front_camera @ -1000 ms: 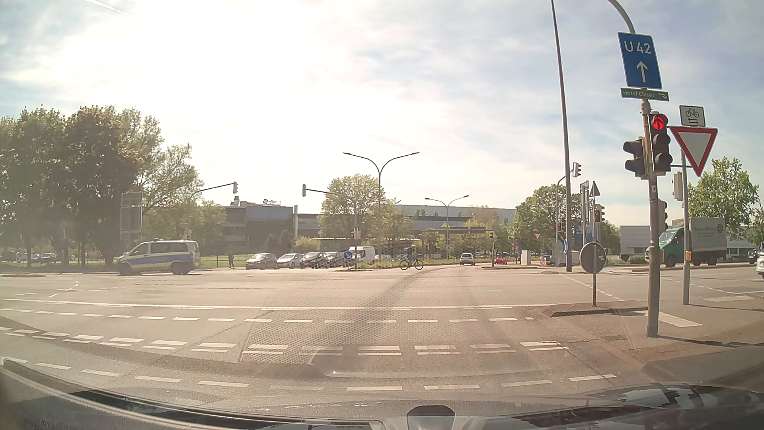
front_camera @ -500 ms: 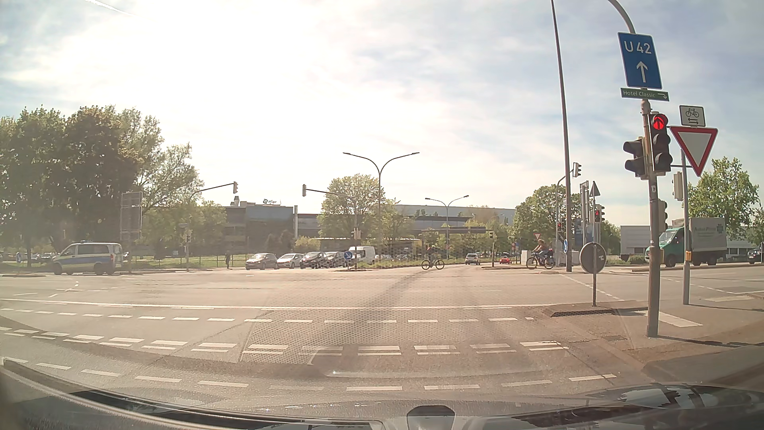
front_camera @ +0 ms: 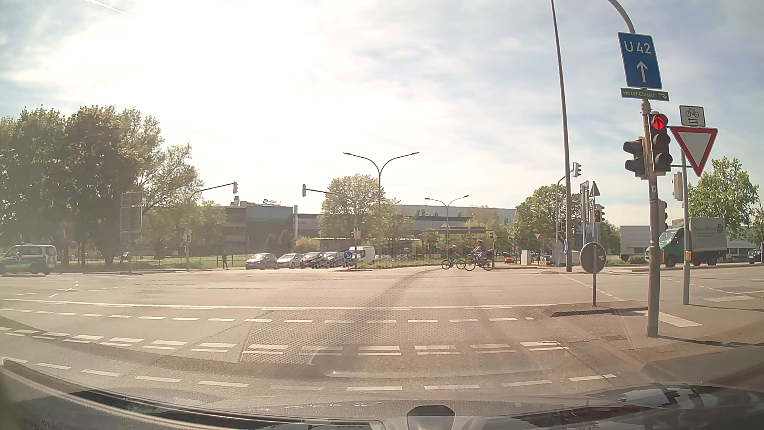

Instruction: Follow the waypoints while adhering to traffic rules and regulations

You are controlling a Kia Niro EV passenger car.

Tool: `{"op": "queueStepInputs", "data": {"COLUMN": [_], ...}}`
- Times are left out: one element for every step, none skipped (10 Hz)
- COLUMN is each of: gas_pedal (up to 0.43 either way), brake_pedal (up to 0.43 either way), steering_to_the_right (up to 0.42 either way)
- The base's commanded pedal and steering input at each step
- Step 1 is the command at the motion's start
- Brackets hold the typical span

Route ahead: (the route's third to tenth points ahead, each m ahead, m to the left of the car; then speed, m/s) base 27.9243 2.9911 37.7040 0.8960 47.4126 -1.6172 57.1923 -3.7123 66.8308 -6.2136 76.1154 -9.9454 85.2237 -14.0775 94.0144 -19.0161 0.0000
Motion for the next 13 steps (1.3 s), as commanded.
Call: {"op": "queueStepInputs", "data": {"gas_pedal": [0.000, 0.000, 0.000, 0.000, 0.000, 0.000, 0.000, 0.000, 0.000, 0.000, 0.000, 0.000, 0.000], "brake_pedal": [0.256, 0.256, 0.256, 0.250, 0.256, 0.256, 0.250, 0.250, 0.256, 0.250, 0.256, 0.256, 0.250], "steering_to_the_right": [0.013, 0.012, 0.012, 0.013, 0.013, 0.013, 0.013, 0.013, 0.013, 0.012, 0.013, 0.013, 0.013]}}
